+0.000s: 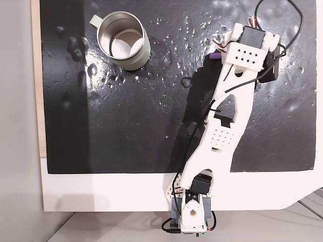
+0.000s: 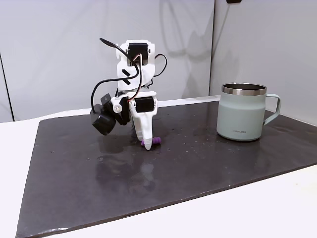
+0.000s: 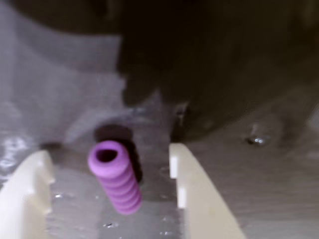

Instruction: Grasp a pengrip and put it in the cup.

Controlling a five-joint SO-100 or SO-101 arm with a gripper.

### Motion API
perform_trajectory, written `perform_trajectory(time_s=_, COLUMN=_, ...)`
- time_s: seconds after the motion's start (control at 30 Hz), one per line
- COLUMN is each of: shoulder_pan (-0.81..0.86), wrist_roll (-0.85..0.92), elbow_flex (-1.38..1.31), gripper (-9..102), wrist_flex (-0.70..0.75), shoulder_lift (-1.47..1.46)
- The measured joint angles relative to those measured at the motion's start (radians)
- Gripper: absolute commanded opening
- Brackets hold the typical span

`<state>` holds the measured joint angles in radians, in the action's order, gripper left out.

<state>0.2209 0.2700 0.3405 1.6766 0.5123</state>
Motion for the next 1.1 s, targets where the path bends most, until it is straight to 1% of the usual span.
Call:
perform_trajectory(time_s=0.13, shoulder_pan=-0.014, wrist_roll=0.0, elbow_flex=-0.051, gripper=23, wrist_flex=0.003, shoulder_lift=-0.035)
perform_trajectory(time_s=0.23, shoulder_pan=-0.014, wrist_roll=0.003, elbow_flex=-0.075, gripper=17, wrist_flex=0.005, shoulder_lift=-0.051)
perform_trajectory(time_s=0.33, shoulder_pan=-0.014, wrist_roll=0.0, elbow_flex=-0.077, gripper=6, wrist_flex=0.005, shoulder_lift=-0.06)
perform_trajectory(time_s=0.43, shoulder_pan=-0.015, wrist_roll=0.0, elbow_flex=-0.097, gripper=1, wrist_flex=0.005, shoulder_lift=-0.066)
perform_trajectory(time_s=0.7, shoulder_pan=-0.015, wrist_roll=0.0, elbow_flex=-0.091, gripper=0, wrist_flex=0.005, shoulder_lift=-0.052)
perform_trajectory(time_s=0.87, shoulder_pan=-0.015, wrist_roll=-0.002, elbow_flex=0.028, gripper=0, wrist_flex=0.005, shoulder_lift=0.095)
perform_trajectory(time_s=1.1, shoulder_pan=-0.015, wrist_roll=0.0, elbow_flex=0.163, gripper=0, wrist_flex=0.005, shoulder_lift=0.495)
